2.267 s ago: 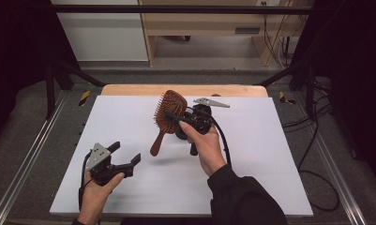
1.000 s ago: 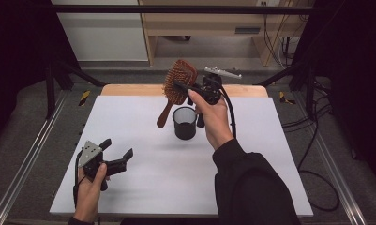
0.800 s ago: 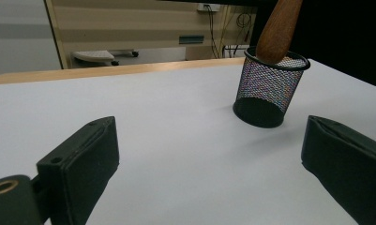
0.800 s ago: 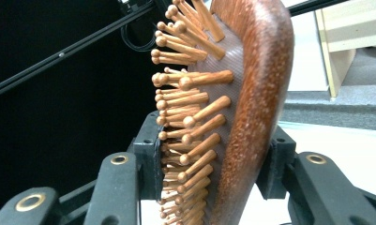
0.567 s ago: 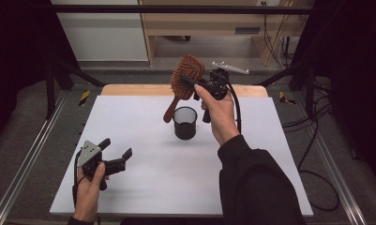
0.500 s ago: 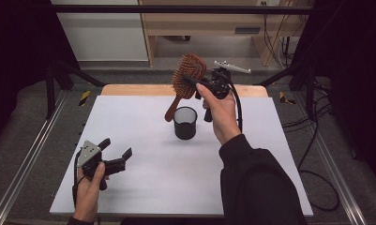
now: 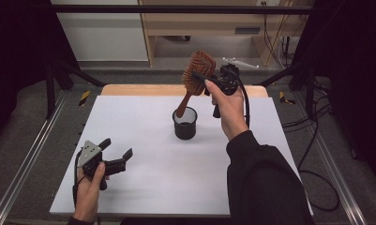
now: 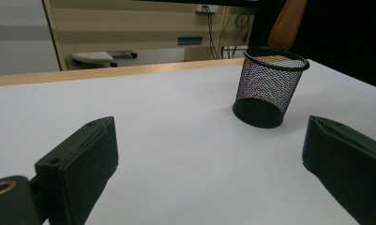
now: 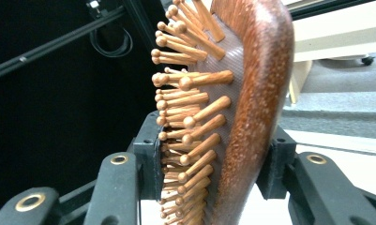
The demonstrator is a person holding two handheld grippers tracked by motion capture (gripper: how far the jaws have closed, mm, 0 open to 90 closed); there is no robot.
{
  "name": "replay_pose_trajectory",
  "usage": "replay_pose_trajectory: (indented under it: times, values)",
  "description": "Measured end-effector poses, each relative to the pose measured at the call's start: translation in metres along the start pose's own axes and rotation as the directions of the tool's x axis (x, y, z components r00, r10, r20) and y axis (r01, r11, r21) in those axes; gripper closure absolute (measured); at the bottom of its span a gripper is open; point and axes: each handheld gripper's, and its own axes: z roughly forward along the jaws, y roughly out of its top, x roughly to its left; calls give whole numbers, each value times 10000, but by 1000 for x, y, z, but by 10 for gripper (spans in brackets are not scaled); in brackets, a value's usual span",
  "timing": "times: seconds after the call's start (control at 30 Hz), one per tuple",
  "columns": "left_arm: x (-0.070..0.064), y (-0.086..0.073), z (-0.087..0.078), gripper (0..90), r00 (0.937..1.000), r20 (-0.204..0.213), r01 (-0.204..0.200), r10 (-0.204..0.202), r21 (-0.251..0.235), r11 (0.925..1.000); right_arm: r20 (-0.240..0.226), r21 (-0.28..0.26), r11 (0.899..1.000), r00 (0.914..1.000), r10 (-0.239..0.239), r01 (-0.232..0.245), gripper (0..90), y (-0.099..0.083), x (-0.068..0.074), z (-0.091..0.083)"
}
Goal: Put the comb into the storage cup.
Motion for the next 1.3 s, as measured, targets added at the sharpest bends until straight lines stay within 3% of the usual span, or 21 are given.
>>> replay_pose_trajectory:
  times: [0.77, 1.3]
  values:
    - [0, 0, 0, 33, 9999, 126, -57, 57, -17, 10000, 526, 466, 9985, 9981, -327, 303, 525, -15, -13, 15]
    - [0, 0, -1, 33, 9998, 172, -48, 49, -42, 10000, 647, 784, 9968, 9977, -178, 127, 523, -33, -24, 30]
